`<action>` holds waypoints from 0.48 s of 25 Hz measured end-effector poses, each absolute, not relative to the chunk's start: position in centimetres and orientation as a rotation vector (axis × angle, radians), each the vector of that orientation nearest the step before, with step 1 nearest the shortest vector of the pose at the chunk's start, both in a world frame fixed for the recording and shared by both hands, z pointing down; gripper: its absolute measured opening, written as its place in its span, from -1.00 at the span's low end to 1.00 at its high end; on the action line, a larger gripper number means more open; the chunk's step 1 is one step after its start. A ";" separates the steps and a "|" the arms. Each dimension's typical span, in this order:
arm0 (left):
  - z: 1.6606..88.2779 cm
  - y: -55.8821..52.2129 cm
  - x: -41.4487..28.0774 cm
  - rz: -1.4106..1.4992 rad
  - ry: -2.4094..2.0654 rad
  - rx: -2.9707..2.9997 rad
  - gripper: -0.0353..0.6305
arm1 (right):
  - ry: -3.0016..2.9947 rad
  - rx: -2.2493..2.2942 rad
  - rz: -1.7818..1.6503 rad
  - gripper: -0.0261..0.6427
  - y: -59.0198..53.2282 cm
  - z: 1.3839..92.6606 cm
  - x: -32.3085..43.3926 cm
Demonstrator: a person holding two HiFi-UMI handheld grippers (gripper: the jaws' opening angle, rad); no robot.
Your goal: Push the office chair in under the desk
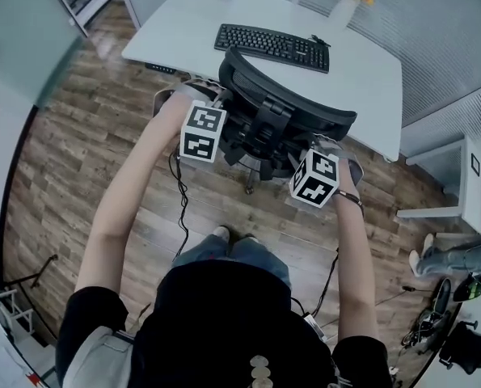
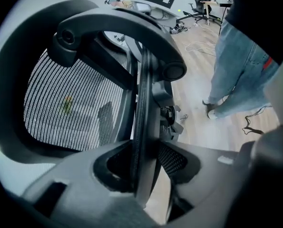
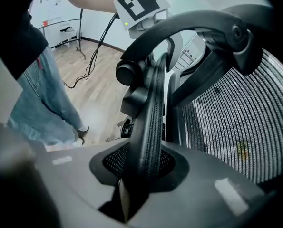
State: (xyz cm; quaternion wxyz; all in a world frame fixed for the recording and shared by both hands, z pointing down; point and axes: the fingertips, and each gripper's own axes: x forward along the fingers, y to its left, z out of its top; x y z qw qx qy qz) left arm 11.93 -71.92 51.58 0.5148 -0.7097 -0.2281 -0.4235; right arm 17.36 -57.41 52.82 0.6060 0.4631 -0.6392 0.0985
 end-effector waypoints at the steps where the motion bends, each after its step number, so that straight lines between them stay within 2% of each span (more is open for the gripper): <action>1: 51.6 -72.0 11.9 -1.019 -0.548 -1.707 -0.41 | -1.477 1.072 0.230 -0.61 -57.4 52.8 17.3; 12: 51.6 -71.8 12.0 -1.012 -0.561 -1.706 -0.41 | -1.473 1.080 0.231 -0.60 -57.3 52.7 17.4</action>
